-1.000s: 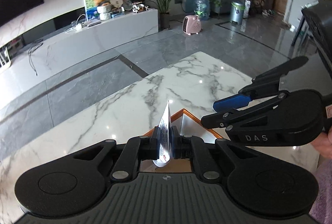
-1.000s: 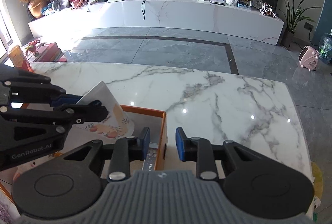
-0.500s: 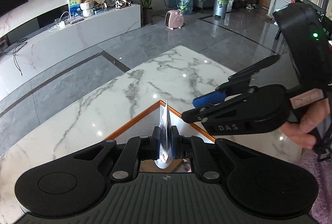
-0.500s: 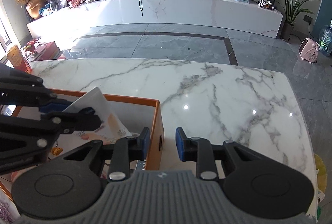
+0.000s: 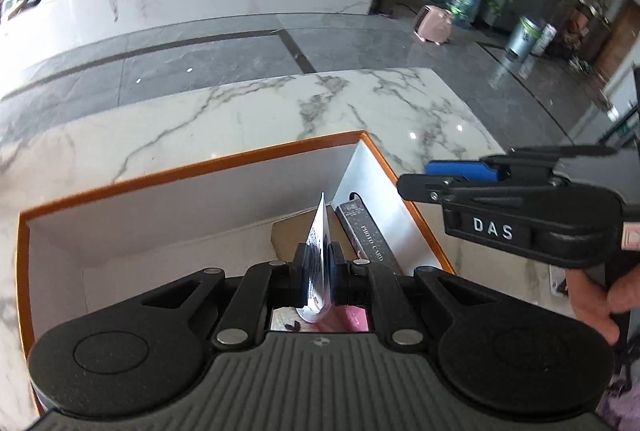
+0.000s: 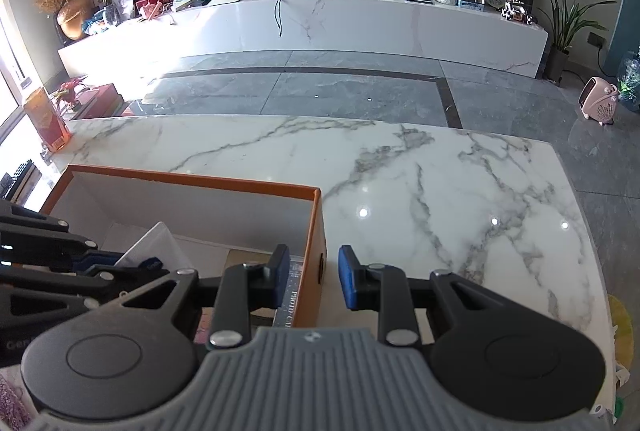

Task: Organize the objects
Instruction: 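Lower the Vaseline tube upright into the orange box and open left gripper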

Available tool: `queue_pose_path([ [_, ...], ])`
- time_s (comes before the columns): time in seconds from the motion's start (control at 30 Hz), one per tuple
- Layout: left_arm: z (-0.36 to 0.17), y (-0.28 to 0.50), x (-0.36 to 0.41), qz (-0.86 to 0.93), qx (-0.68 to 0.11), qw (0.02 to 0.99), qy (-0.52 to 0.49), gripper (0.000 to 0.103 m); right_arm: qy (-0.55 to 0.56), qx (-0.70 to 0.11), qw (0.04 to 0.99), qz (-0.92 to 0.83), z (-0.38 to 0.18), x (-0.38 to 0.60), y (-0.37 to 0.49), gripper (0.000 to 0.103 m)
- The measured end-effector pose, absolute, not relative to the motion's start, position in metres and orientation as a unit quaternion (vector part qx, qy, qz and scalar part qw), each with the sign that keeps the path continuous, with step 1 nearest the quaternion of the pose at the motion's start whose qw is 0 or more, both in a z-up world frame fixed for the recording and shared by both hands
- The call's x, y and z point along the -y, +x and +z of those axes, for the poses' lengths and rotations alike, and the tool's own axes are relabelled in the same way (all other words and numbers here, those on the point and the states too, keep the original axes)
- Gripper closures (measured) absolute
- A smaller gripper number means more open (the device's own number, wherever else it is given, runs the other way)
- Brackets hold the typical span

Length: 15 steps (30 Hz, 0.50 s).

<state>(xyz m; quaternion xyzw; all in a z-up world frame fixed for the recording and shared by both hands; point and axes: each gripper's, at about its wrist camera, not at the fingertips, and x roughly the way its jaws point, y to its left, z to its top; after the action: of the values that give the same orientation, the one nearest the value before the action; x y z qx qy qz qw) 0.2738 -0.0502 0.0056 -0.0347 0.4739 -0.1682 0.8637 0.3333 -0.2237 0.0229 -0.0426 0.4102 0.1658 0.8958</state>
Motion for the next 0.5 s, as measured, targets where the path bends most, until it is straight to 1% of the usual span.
queue_pose_path([
  [0.17, 0.002, 0.268, 0.045, -0.126, -0.472, 0.867, -0.1, 0.092, -0.04, -0.413, 0.894, 0.168, 0.02, 0.225, 0.33, 0.075],
  [0.33, 0.005, 0.258, 0.054, -0.087, -0.474, 0.871, -0.094, 0.092, -0.034, -0.417, 0.892, 0.173, 0.016, 0.224, 0.326, 0.075],
  [0.5, 0.001, 0.251, 0.054, -0.086, -0.489, 0.861, -0.11, 0.092, -0.031, -0.417, 0.891, 0.174, 0.014, 0.227, 0.323, 0.075],
])
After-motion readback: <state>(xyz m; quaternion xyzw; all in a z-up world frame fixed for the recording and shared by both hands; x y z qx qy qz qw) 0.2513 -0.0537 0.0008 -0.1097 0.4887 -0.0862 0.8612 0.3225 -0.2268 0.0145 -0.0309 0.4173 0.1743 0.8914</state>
